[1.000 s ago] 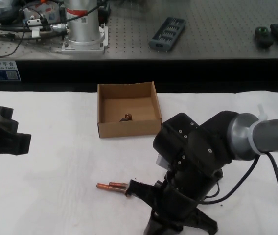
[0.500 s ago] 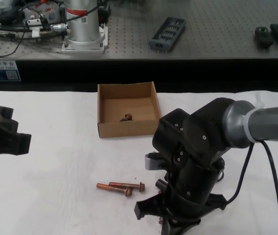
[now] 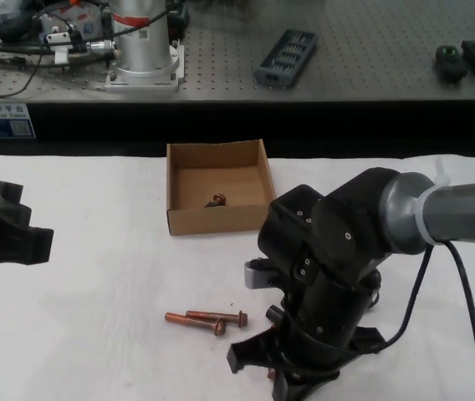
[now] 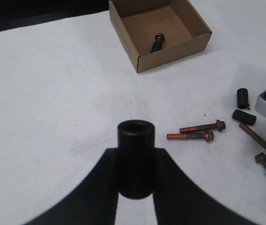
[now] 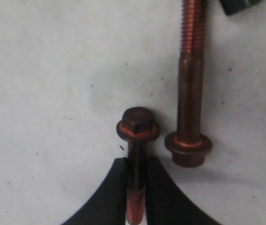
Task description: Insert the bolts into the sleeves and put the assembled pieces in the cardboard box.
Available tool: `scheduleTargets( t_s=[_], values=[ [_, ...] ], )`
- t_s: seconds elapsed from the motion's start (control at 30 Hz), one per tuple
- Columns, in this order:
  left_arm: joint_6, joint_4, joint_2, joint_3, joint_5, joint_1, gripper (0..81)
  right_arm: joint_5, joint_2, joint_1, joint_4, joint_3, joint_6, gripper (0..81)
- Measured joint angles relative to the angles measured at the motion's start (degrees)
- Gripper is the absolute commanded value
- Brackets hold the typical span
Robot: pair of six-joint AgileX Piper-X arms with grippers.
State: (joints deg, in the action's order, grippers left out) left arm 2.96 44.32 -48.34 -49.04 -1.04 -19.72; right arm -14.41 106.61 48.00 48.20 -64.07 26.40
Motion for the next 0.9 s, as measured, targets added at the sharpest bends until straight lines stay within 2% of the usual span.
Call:
scheduleTargets(
  t_s=[0.1, 0.57, 0.63, 0.8, 0.9],
  values=[
    [0.0, 0.0, 0.0, 0.0, 0.0, 0.0, 0.4, 0.8, 0.3, 0.6, -2.5, 0.0, 2.0, 20.2],
    [0.0, 0.0, 0.0, 0.0, 0.0, 0.0, 0.4, 5.4, 0.6, 1.5, -3.2, 0.0, 7.6, 20.5],
    [0.0, 0.0, 0.0, 0.0, 0.0, 0.0, 0.4, 5.7, 0.6, 1.5, -3.0, 0.0, 8.4, 18.8],
    [0.0, 0.0, 0.0, 0.0, 0.0, 0.0, 0.4, 7.1, 0.6, 1.5, -1.6, -0.1, 10.5, 6.2],
    [0.0, 0.0, 0.0, 0.0, 0.0, 0.0, 0.4, 7.4, 0.6, 1.5, -1.5, -0.1, 10.9, 4.3]
  ],
)
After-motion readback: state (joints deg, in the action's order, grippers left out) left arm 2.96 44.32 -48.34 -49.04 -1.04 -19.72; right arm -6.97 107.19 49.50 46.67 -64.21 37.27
